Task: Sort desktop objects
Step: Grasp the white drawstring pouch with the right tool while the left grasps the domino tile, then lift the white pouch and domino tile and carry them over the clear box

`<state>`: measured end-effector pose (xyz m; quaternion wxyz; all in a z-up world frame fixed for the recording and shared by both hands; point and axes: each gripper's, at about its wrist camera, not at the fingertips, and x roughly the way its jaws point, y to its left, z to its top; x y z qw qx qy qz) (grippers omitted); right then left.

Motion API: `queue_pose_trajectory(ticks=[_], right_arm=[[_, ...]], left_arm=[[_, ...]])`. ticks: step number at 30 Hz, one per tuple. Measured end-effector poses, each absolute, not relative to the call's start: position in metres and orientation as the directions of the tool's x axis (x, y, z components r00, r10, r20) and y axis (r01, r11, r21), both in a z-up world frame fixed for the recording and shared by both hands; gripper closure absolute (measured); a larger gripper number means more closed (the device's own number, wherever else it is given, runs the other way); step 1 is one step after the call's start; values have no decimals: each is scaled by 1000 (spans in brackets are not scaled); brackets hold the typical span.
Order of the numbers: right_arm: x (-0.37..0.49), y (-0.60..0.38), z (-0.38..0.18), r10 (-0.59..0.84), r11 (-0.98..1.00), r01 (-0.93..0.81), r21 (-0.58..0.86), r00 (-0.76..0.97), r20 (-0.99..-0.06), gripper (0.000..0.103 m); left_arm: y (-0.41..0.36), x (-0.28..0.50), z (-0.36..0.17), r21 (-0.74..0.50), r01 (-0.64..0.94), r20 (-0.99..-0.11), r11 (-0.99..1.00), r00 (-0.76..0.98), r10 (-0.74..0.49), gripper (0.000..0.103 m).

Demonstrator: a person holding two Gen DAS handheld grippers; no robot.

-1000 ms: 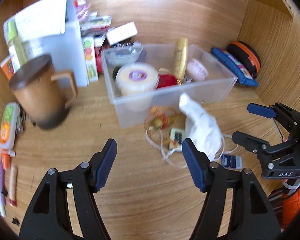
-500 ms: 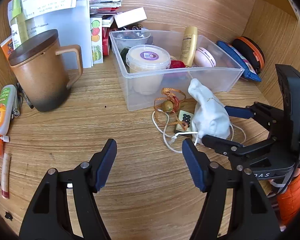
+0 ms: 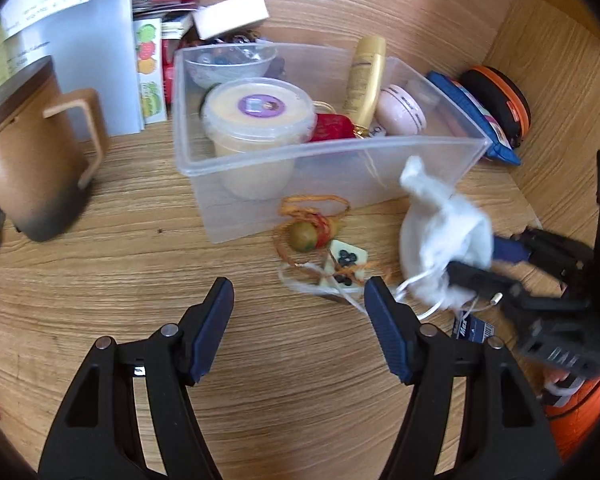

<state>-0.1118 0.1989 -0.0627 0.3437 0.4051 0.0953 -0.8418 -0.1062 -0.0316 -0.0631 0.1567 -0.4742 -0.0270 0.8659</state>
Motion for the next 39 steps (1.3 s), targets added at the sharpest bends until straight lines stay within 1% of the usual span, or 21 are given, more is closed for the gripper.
queue_pose_trajectory(ticks=[11,12,13,16,18,23,24,25,27,33,37,39], right_arm=[[-135,273,-25,-495,-833,523,180,-561,-664,69],[-135,276,-23,-503,-831,523,189,-562,-656,69],[-135,279,-21,-509,-828,526,192,-563,-651,69],[-132,274,-21,-490,-832,533,153,-576,-654,69],[-130,270,-22,-482,-831,541,132,-580,-657,69],[-129,267,-27,-498,-816,561,138,-564,-659,69],[-129,266,-27,-500,-815,563,137,-563,-658,69],[-128,265,-27,-501,-812,568,135,-561,-659,69],[-127,264,-28,-500,-810,572,129,-559,-661,69],[-118,258,-14,-516,-794,599,103,-574,-636,69],[-112,251,-1,-520,-787,612,79,-589,-619,69],[-108,247,3,-523,-783,618,70,-594,-611,71]], left_arm=[[-5,-103,-75,-195,-289,-825,-937,-468,316,36],[-2,-104,-75,-198,-292,-824,-936,-467,320,40],[1,-105,-75,-199,-296,-825,-934,-463,323,48],[12,-106,-75,-178,-314,-833,-933,-457,313,58],[15,-108,-75,-171,-312,-833,-935,-460,306,59],[20,-118,-75,-156,-299,-836,-941,-467,287,59],[22,-119,-76,-145,-301,-836,-943,-472,280,61],[24,-120,-76,-128,-302,-837,-945,-479,266,70],[26,-119,-76,-101,-309,-837,-946,-487,249,79],[22,-111,-70,-108,-309,-825,-945,-503,259,79],[18,-100,-52,-92,-315,-797,-945,-546,259,79],[20,-95,-43,-81,-314,-781,-946,-569,256,79]])
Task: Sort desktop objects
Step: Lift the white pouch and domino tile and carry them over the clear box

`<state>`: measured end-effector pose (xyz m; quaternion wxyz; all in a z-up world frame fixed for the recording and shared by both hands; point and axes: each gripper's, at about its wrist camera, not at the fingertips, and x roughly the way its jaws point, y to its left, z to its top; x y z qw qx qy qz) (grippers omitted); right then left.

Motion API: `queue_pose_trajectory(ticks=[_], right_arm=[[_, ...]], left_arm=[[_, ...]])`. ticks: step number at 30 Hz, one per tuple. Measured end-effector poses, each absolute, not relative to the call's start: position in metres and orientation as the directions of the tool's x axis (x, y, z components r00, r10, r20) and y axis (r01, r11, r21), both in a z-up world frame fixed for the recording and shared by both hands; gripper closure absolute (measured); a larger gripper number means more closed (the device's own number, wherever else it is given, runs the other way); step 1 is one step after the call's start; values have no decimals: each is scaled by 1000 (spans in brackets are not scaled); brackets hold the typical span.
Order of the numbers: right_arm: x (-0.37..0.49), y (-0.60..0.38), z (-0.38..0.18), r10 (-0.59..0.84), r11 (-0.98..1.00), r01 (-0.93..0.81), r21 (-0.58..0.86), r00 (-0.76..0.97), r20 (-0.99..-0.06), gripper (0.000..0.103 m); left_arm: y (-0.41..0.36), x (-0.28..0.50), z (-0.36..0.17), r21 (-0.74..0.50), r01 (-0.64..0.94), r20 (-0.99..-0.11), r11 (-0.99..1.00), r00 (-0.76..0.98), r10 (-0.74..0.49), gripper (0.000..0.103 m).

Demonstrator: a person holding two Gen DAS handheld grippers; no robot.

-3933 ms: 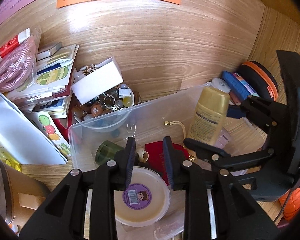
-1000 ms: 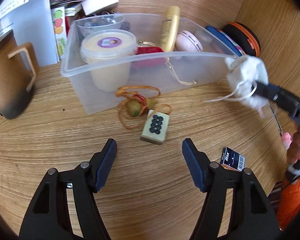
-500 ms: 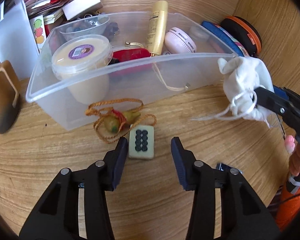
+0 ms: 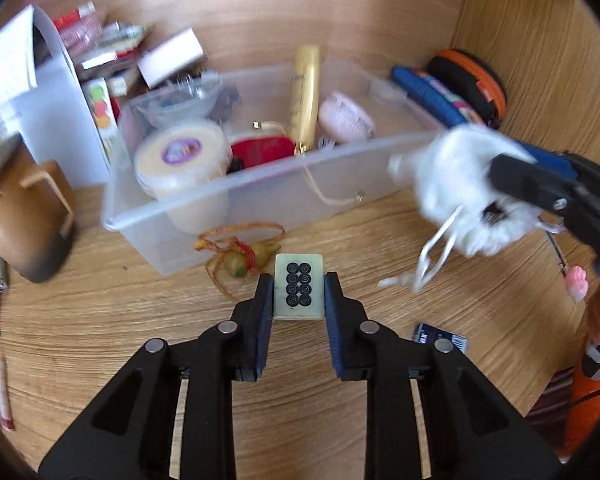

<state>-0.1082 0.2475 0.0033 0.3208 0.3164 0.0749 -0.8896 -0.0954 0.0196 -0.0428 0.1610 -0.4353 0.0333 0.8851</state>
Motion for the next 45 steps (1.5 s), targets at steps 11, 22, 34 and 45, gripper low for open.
queue_pose_trajectory(ticks=[11,22,34,45], right_arm=[[-107,230,-24,-451,-779,627,13,-546,-706,86],[-87,222,-54,-413,-766,642,14,-476,-777,22],[-86,197,-72,-344,-775,624,-96,-545,-764,39],[-84,194,-43,-378,-782,618,-76,-568,-731,59]], left_arm=[[2,-71,-39,-89,-308,-765,-947,-588,263,79],[-11,-50,-54,-173,-288,-764,-942,-564,313,79],[-21,-43,-52,-194,-275,-754,-942,-573,322,79],[-26,-45,-28,-179,-267,-716,-947,-625,311,79]])
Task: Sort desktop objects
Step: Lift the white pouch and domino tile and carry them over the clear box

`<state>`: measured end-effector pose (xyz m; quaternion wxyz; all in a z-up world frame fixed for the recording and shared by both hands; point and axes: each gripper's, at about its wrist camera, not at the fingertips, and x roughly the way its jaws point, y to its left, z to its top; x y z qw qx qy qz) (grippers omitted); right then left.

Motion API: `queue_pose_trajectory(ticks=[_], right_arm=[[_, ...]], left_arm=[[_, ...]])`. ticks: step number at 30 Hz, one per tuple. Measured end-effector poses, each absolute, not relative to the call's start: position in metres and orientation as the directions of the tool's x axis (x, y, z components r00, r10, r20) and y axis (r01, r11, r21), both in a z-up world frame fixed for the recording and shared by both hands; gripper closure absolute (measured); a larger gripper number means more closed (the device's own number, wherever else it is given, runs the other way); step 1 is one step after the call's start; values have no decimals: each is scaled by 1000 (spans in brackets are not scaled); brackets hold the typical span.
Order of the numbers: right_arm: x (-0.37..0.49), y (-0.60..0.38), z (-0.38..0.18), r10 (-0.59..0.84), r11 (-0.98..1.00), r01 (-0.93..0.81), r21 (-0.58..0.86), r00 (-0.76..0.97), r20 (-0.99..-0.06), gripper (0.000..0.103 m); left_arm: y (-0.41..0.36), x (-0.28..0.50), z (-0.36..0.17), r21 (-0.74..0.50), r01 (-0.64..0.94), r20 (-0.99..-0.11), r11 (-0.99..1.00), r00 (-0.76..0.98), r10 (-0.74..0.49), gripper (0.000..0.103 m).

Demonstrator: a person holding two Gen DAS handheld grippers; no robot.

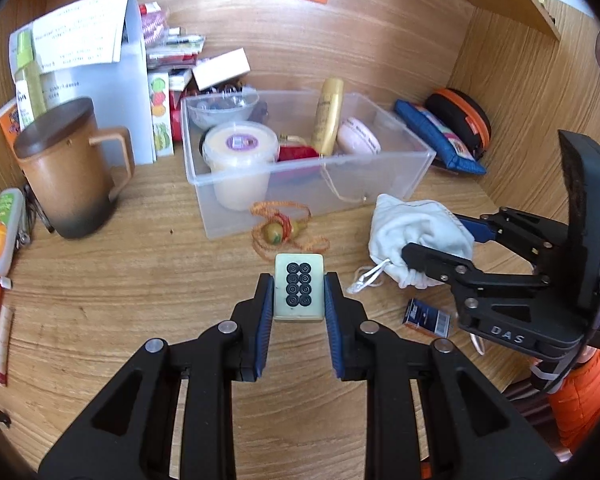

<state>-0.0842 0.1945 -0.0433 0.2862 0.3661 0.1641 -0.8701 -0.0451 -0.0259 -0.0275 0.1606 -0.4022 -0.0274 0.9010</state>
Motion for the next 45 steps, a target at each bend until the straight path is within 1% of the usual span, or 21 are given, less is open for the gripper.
queue_pose_trajectory(ticks=[10,17,31,38,45], right_arm=[[-79,197,14,-426,-780,616,-108,-649,-631,59],[-89,197,40,-444,-786,608,-114,-683,-580,59],[-129,184,55,-459,-791,604,-97,-690,-559,59],[-158,179,55,-453,-802,592,-79,-689,-565,59],[-191,167,48,-455,-801,595,-62,-673,-583,59]], left_arm=[[-25,-60,6,-147,-281,-671,-948,-677,304,79],[-22,-77,29,-119,-297,-648,-947,-700,301,79],[-3,-119,35,-80,-309,-653,-948,-702,284,79],[-8,-149,30,-93,-291,-668,-952,-691,277,79],[-11,-188,17,-117,-284,-703,-952,-653,281,79]])
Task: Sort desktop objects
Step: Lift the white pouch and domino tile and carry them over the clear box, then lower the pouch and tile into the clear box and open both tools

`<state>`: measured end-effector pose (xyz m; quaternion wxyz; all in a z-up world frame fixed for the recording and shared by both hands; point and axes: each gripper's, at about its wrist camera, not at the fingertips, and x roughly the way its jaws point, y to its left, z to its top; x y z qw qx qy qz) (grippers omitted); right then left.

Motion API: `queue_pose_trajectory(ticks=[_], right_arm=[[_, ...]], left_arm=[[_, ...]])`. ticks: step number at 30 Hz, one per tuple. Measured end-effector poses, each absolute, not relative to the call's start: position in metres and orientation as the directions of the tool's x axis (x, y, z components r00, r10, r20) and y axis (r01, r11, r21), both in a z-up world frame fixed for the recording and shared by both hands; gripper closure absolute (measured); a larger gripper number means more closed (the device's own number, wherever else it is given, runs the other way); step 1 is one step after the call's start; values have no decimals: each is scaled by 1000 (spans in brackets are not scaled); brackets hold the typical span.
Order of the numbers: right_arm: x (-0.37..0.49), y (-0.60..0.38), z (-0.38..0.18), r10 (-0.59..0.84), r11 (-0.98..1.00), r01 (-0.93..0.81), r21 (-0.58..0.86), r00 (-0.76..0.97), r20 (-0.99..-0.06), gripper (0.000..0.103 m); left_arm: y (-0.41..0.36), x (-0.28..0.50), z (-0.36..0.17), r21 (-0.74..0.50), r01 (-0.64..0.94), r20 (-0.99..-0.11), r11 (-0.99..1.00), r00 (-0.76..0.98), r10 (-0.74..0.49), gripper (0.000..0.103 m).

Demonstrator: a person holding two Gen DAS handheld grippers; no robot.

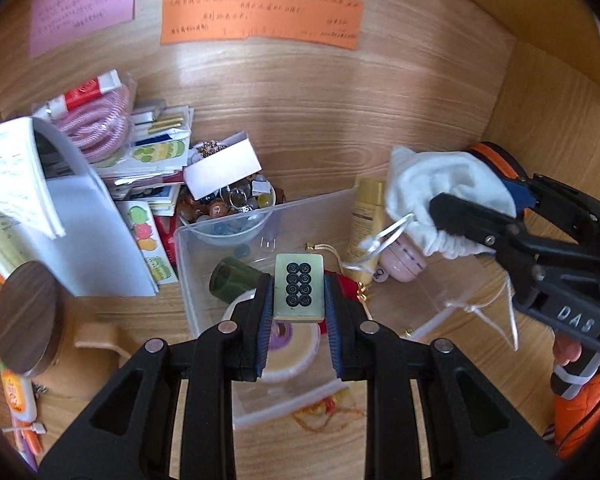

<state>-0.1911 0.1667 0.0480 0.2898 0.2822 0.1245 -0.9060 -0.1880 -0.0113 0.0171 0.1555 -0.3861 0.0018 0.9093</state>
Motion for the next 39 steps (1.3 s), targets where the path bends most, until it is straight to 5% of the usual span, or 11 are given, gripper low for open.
queue_pose_trajectory(ticks=[9,25,39], right_arm=[[-230,144,15,-431,-783,617,-71,-622,-653,58],[-218,121,-7,-355,-697,651,-300,-677,-645,57],[-231,116,-33,-337,-681,687,-253,-601,-725,52]], left_arm=[[2,-229,4,-79,-296,-738,-952,-624,256,79],[0,-242,-14,-103,-299,-760,-949,-591,269,79],[-8,-235,-12,-111,-294,-756,-949,-596,273,75]])
